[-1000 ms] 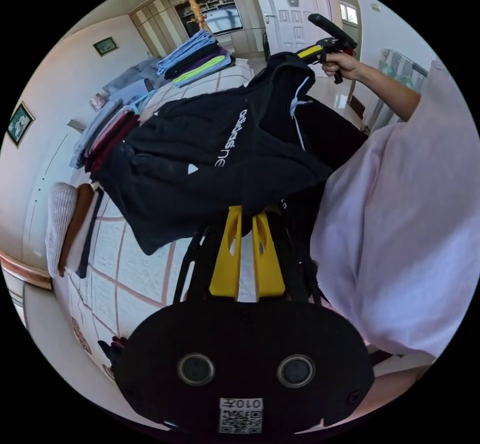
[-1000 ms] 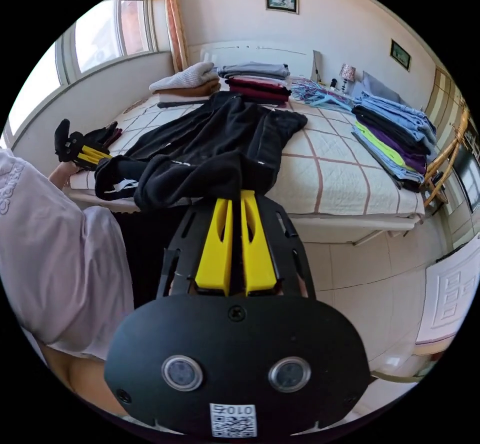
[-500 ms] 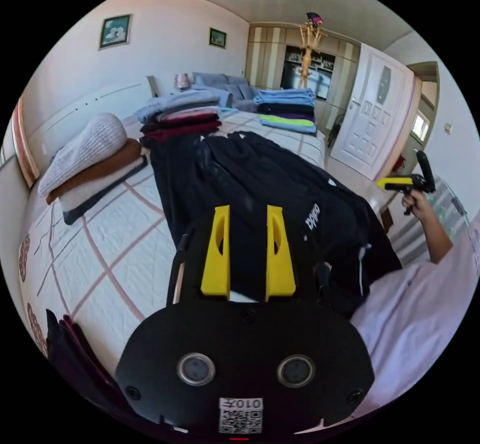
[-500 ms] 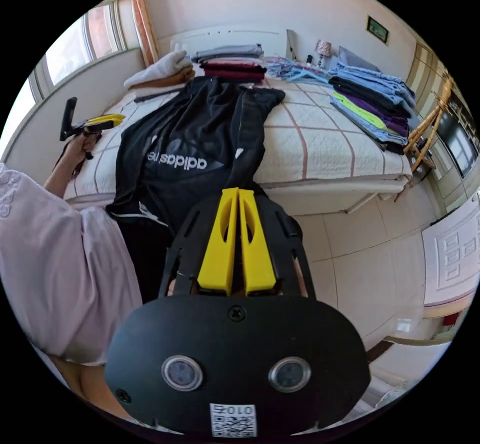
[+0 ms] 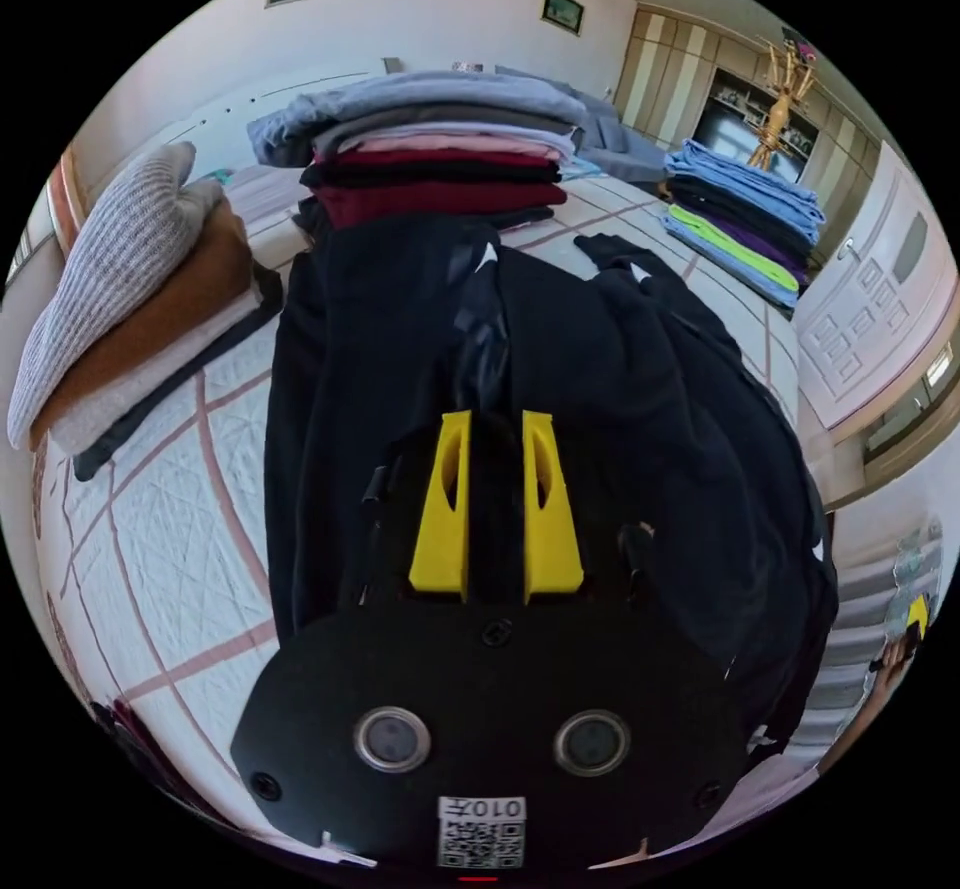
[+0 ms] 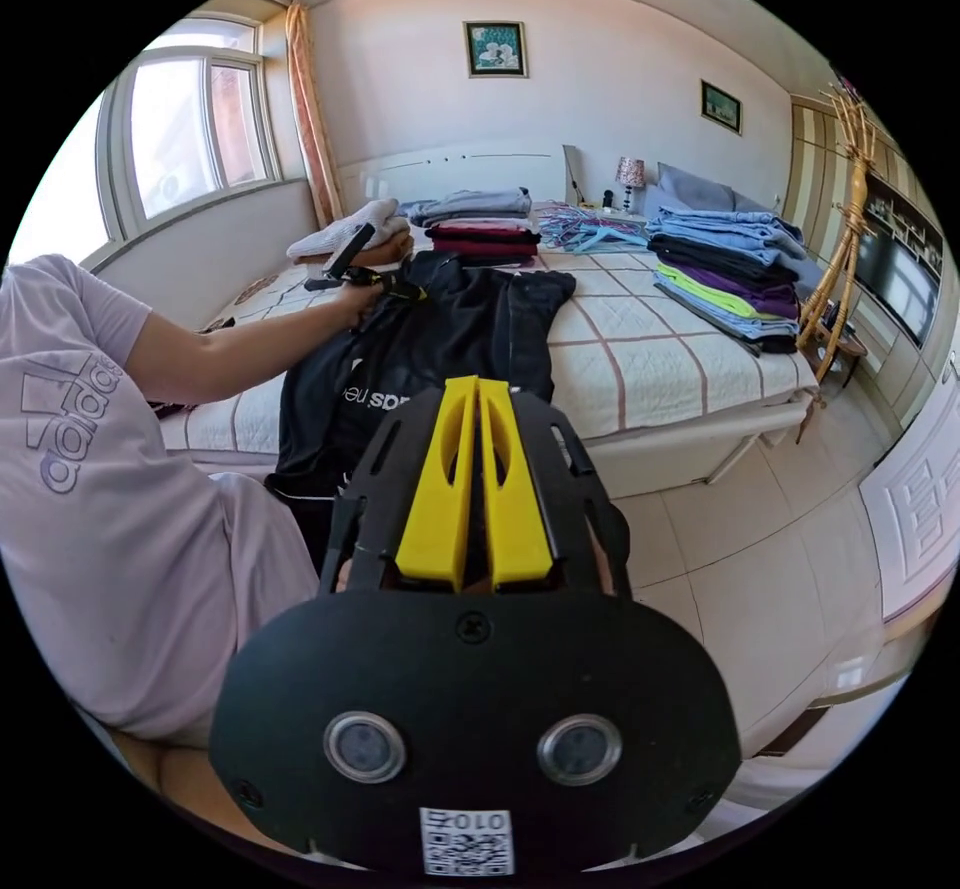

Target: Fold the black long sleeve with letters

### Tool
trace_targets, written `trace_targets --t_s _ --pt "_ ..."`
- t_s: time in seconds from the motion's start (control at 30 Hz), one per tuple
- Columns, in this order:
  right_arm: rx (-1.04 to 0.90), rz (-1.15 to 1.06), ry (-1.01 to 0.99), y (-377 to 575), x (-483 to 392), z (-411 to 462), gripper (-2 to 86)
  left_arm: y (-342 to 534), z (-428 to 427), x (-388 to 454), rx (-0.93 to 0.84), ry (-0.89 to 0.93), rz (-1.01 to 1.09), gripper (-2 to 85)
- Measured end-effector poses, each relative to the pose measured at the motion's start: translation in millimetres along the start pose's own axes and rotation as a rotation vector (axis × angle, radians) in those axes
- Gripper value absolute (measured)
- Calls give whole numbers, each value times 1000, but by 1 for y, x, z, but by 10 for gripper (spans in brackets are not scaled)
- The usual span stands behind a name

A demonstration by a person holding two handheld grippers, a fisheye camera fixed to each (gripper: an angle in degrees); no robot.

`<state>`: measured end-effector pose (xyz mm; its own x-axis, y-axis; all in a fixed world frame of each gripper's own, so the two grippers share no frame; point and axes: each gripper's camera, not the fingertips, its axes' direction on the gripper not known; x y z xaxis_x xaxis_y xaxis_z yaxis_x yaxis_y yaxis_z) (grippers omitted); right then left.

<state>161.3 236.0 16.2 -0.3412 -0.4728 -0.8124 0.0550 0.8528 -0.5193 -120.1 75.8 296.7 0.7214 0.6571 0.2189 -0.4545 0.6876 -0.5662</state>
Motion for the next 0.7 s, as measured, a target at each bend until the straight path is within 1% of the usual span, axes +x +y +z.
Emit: trace_targets --t_s 0.07,0.13,0.2,0.23,0.3,0.37,0.4,0.47,0.5,0.57,0.6,0.63,0.67,0.7 --pt "9 6 -3 0 4 -5 26 14 -31 -26 72 78 -14 8" --pt "19 8 -17 -2 7 -8 26 28 -64 -47 144 140 20 3" --pt "21 0 -48 -6 9 -6 26 41 -96 -72 177 182 48 0" --pt "18 -2 -56 -8 10 -5 26 52 -119 -94 194 186 37 -1" --pt "14 -17 -83 -16 8 -3 27 76 -168 -134 283 218 -20 -2" --pt "12 -41 -94 -25 4 -5 27 120 -264 -187 501 247 -72 -2" --pt "10 -59 -91 -31 2 -7 27 134 -291 -199 558 233 -78 -2" --pt "15 -80 -89 -40 0 -9 27 201 -389 -243 724 100 -148 -2" --pt "15 -87 -97 -46 0 -8 27 219 -410 -253 748 63 -170 -2" --pt "-2 -86 -116 -55 2 -4 27 298 -475 -291 809 -94 -290 -2" --pt "-12 -86 -126 -62 2 0 28 318 -486 -299 814 -139 -325 -2" --pt "-15 -88 -131 -66 2 1 28 357 -502 -314 800 -225 -392 -1" --pt "-19 -90 -137 -73 0 3 29 392 -509 -330 754 -320 -467 0" --pt "-24 -93 -137 -80 -2 7 29 409 -510 -340 724 -352 -511 0"
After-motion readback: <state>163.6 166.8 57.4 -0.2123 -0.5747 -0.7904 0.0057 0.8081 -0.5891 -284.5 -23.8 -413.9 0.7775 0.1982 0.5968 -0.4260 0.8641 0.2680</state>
